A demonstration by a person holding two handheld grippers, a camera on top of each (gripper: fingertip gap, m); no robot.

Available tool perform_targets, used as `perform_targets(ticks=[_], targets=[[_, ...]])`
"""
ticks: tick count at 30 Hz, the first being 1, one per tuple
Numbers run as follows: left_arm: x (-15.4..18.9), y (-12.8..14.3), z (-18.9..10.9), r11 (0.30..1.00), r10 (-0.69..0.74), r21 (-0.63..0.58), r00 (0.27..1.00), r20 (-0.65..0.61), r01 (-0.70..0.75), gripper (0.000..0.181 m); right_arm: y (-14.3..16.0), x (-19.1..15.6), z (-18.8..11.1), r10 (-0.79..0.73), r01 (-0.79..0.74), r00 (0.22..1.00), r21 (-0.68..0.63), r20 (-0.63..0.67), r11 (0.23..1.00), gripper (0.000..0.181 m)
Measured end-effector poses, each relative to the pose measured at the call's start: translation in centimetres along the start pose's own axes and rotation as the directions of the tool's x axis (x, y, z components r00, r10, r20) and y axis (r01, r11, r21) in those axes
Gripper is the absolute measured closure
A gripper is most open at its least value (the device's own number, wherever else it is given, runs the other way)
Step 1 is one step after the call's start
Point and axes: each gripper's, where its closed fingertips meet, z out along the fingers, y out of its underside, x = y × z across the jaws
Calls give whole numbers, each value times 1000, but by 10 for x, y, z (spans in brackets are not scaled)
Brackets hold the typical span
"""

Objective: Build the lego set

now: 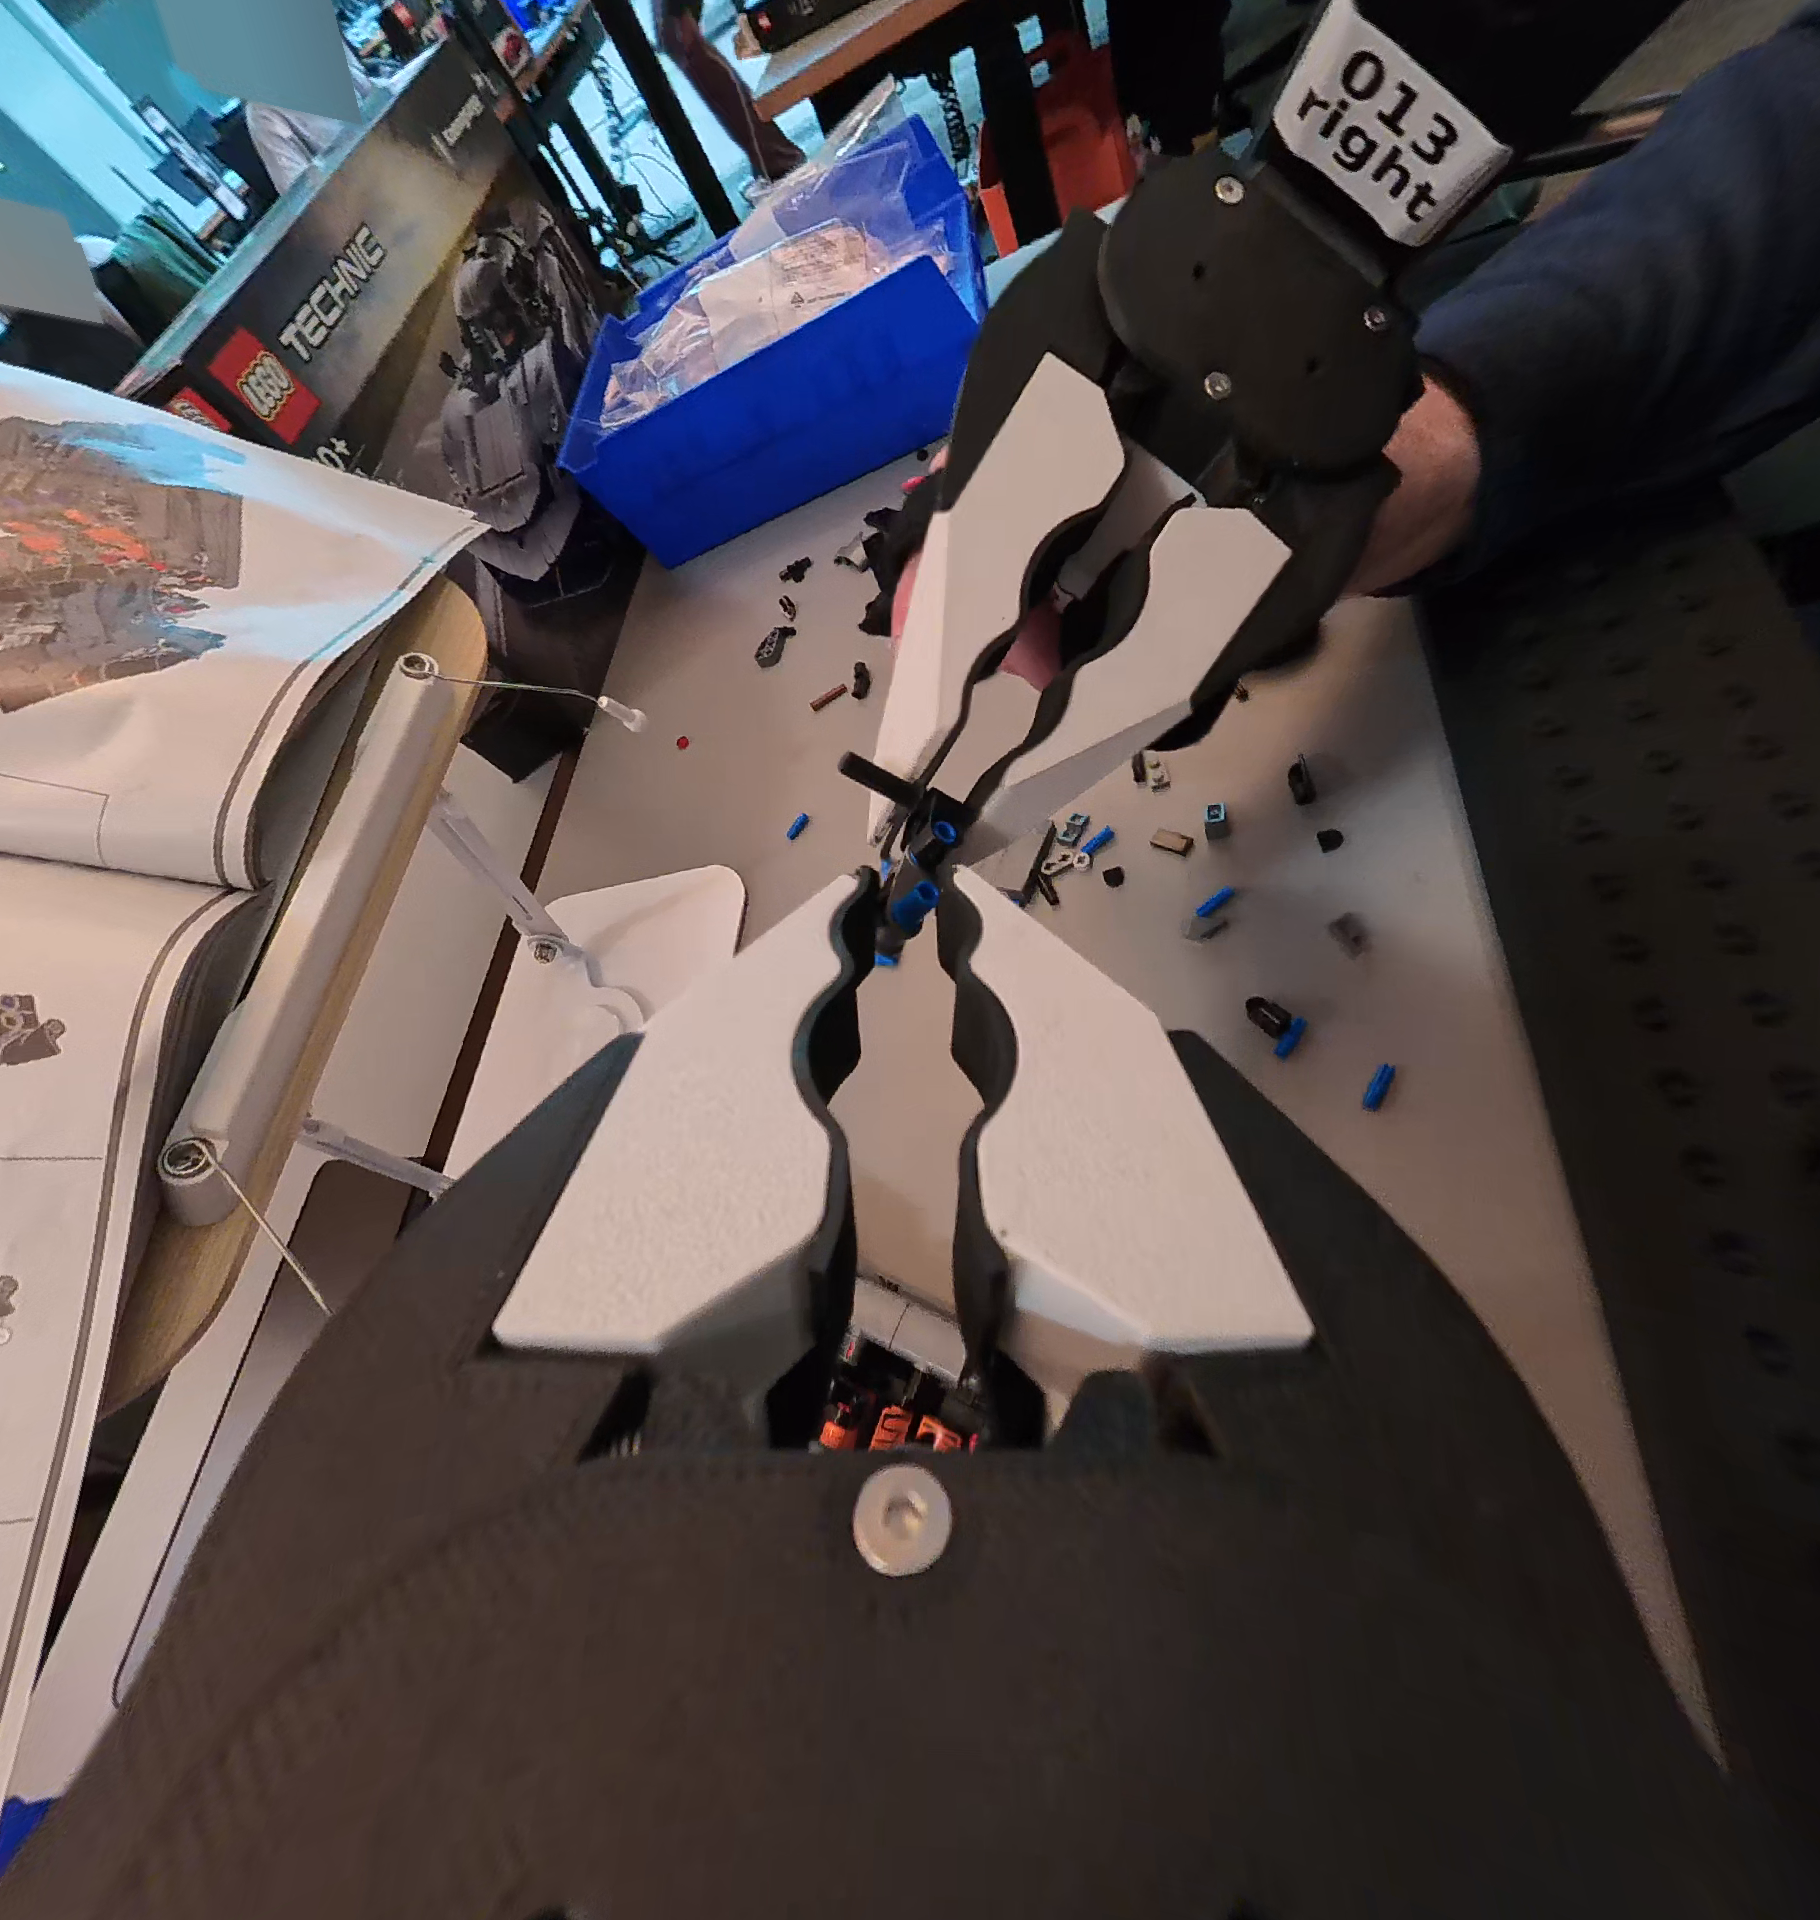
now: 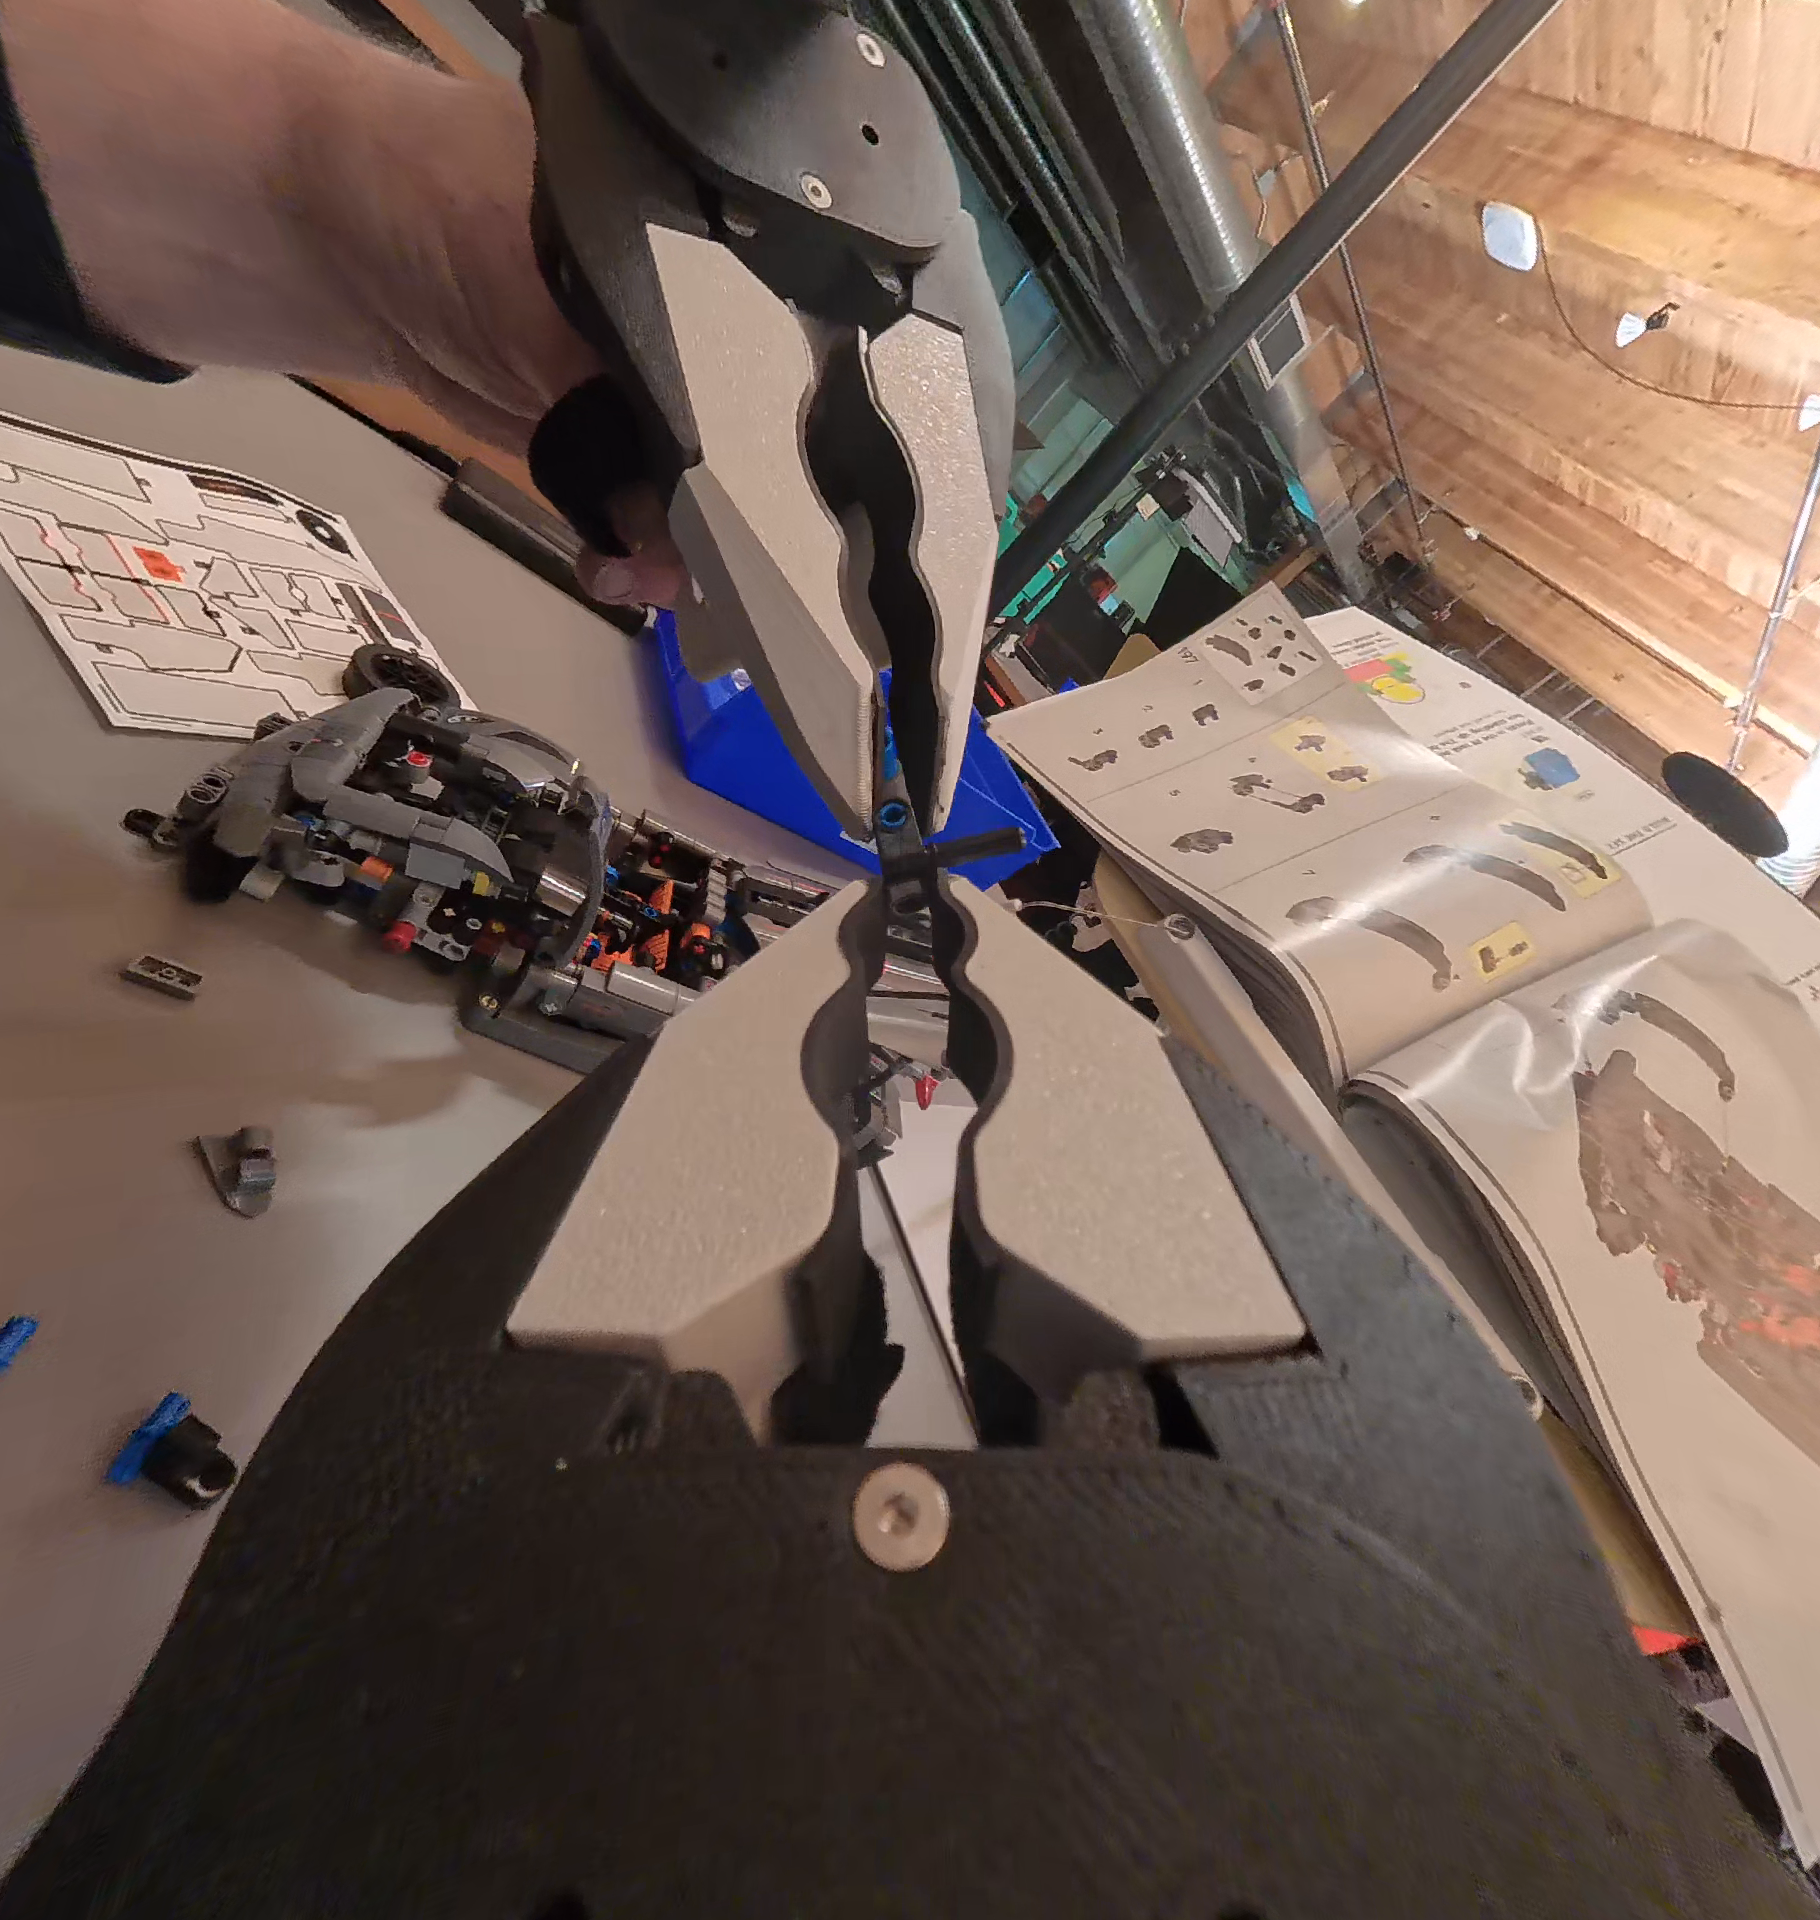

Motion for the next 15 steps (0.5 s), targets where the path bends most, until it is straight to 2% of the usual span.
perform_targets(ticks=[7, 10, 13, 15], targets=[[8, 6, -4, 998, 52, -35, 992, -112, -56, 174, -2, -11, 2, 11, -12, 998, 11, 59, 1000, 174], [10, 9, -4, 996, 60, -60, 988, -140, -68, 174, 1, -16, 3, 45, -46, 993, 7, 109, 999, 168], [13, 11, -2, 994, 62, -79, 984, -165, -76, 175, 3, -16, 5, 122, -124, 983, 8, 137, 992, 154], [16, 13, -1, 992, 66, -90, 982, -179, -84, 175, 3, -15, 4, 160, -165, 975, 16, 157, 986, 153]])
